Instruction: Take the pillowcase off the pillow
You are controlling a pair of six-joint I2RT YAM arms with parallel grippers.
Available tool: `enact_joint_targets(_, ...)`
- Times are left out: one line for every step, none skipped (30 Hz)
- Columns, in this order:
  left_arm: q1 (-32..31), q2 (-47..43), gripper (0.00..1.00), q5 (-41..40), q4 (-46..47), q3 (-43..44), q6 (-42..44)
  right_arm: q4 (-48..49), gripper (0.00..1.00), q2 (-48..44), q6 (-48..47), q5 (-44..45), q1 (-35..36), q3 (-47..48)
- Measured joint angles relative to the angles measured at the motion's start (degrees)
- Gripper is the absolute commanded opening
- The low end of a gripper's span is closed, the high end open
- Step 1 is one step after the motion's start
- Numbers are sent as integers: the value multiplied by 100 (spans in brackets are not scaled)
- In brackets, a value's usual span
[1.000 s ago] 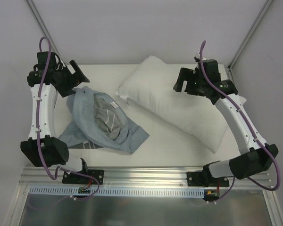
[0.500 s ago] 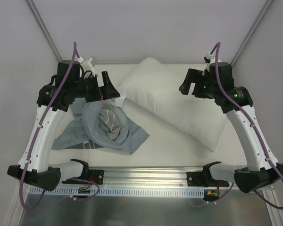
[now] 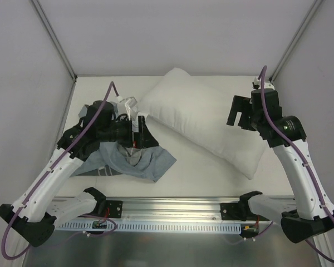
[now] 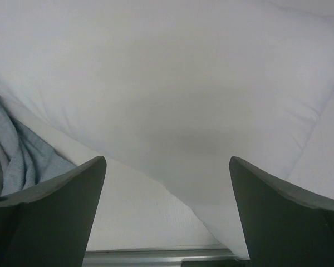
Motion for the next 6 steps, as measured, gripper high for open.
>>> enact_joint_targets(-118,-11,99,20,111,-216,-63,-24,96,-44,2,81,0,-79)
enact_joint_targets(-254,-13,99,52,201,-417,-127,-63,96,-85,0,149,0,-142)
enact_joint_targets(-391,-20,99,70,302,-597,-166,-90,96,-125,2,210,0,-197)
enact_joint_targets(-498,-22,99,81,374,-732,-201,-105,96,-164,2,249,0,-240)
enact_joint_targets(-592,-33,99,96,444,-841,-232,-118,96,-199,2,284,0,-271)
enact_joint_targets(-671,-42,99,101,494,-909,-256,-120,96,-232,2,313,0,-297)
